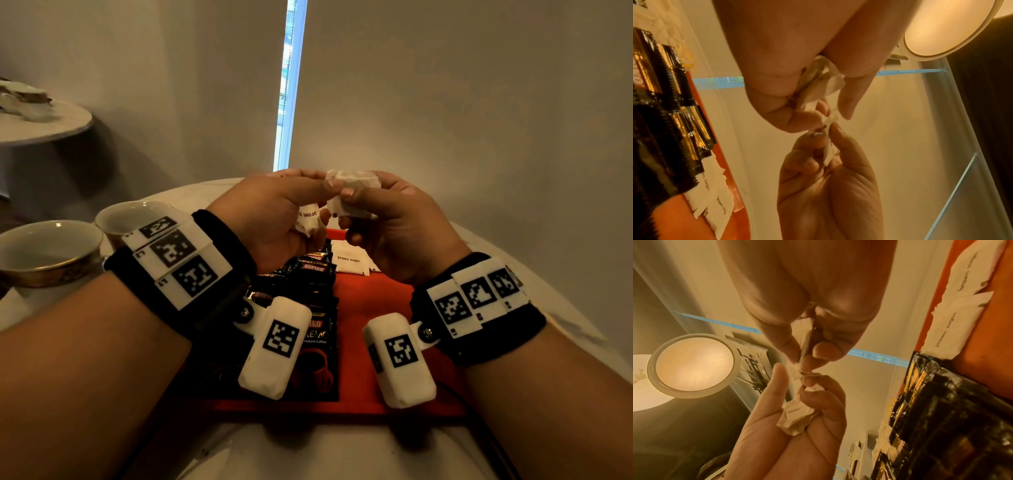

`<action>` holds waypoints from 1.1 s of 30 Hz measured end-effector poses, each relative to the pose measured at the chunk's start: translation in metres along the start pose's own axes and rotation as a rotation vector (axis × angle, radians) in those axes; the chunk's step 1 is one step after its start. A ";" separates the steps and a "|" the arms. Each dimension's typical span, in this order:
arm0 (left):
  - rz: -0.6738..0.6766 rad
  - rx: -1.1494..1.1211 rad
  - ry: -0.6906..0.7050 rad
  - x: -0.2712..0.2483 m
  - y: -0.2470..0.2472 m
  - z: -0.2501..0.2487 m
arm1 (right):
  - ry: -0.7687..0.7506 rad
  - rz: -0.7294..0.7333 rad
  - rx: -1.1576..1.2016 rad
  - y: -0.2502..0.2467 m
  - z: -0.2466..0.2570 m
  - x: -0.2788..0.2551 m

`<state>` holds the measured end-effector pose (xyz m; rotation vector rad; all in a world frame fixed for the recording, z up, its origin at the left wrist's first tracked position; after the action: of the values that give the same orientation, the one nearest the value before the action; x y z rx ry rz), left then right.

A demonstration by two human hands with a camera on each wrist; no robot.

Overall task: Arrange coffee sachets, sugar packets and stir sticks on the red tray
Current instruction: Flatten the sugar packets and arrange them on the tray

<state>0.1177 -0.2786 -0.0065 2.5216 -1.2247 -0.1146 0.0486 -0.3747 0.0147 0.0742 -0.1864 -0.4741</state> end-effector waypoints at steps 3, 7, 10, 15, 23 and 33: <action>-0.039 0.004 0.019 0.002 -0.004 -0.002 | -0.014 0.025 -0.023 0.002 0.001 0.000; -0.083 0.007 0.020 0.003 -0.009 -0.004 | -0.024 -0.015 -0.055 -0.002 0.001 0.001; -0.100 0.012 0.029 0.003 -0.010 -0.004 | -0.032 -0.093 -0.050 -0.011 0.001 0.003; -0.115 0.014 0.001 0.003 -0.012 -0.002 | -0.039 -0.117 -0.064 -0.014 0.001 0.004; -0.139 0.011 0.015 0.004 -0.016 -0.003 | -0.070 -0.105 -0.112 -0.020 0.003 0.007; -0.177 -0.124 -0.004 0.002 -0.017 -0.002 | -0.021 -0.273 -0.038 -0.078 0.011 0.016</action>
<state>0.1320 -0.2701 -0.0101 2.5174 -0.9630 -0.2301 0.0258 -0.4516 0.0194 0.0576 -0.1883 -0.7509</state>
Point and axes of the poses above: each hand's wrist, its own x-axis towards the middle knuckle, its own y-axis out of the palm, z = x × y, the point moved 10 cm from there along x, towards the middle knuckle, and after that the axes turned 4 degrees about y, right-handed, at the moved point
